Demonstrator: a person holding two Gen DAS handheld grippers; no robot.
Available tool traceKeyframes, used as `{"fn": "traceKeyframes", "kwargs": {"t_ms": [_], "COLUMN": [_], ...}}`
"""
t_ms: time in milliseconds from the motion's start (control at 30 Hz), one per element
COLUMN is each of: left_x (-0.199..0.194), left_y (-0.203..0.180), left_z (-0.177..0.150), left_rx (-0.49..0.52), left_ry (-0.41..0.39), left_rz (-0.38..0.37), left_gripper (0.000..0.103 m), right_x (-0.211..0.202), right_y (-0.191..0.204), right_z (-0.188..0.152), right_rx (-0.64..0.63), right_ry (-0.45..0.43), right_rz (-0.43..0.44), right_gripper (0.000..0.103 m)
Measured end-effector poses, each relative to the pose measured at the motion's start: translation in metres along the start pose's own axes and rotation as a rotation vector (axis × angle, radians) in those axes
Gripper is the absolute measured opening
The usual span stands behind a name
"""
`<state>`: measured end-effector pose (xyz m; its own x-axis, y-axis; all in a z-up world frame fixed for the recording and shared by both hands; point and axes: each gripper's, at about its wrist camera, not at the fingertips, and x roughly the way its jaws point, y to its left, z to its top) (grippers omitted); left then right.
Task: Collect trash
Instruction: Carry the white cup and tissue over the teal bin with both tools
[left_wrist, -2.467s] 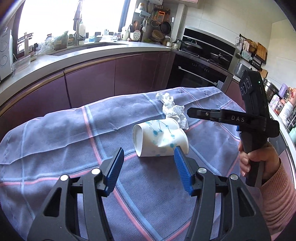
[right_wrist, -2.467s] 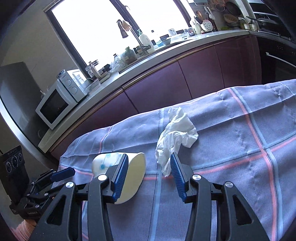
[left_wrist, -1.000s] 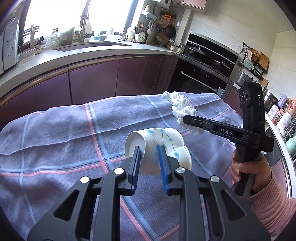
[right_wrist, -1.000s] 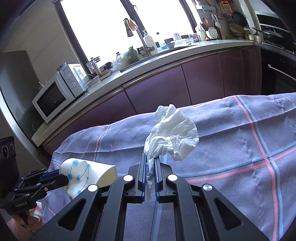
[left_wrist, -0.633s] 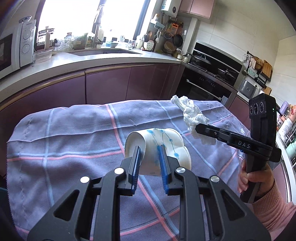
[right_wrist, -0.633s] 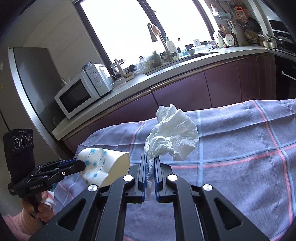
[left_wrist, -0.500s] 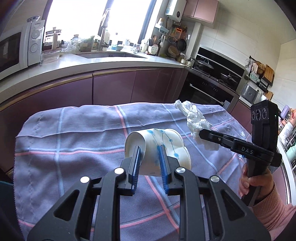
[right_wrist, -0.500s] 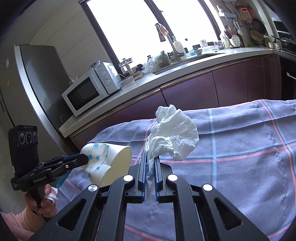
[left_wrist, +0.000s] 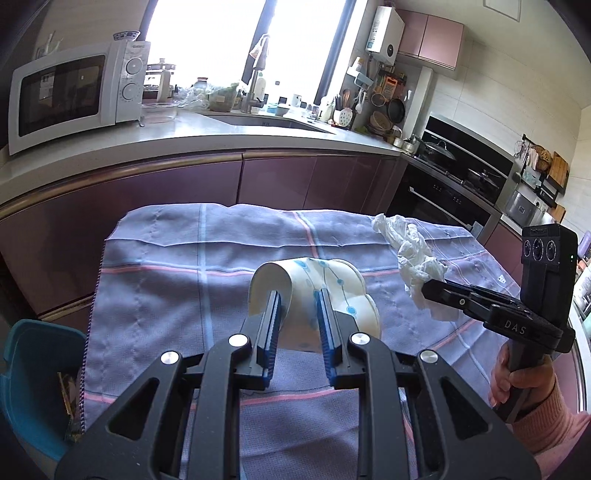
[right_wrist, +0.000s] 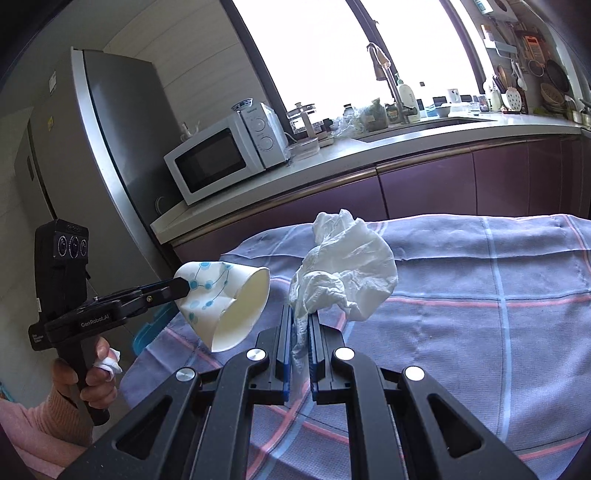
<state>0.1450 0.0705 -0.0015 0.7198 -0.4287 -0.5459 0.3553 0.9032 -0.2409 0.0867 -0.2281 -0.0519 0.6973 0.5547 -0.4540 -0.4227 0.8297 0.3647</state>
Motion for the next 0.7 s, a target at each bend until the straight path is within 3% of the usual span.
{"fn": "traceKeyframes", "kwargs": {"t_ms": [700], "left_x": [-0.050], "left_y": [0.042], "left_z": [-0.027], "left_rx": [-0.077], "left_ry": [-0.028], "left_rz": [0.091], "left_gripper": [0.020], "right_x": [0.028], "right_y": [0.058], "right_z": [-0.013], "right_rx": [-0.059], "right_ry": [0.053], "right_rz": [0.087], "right_gripper": [0.007]}}
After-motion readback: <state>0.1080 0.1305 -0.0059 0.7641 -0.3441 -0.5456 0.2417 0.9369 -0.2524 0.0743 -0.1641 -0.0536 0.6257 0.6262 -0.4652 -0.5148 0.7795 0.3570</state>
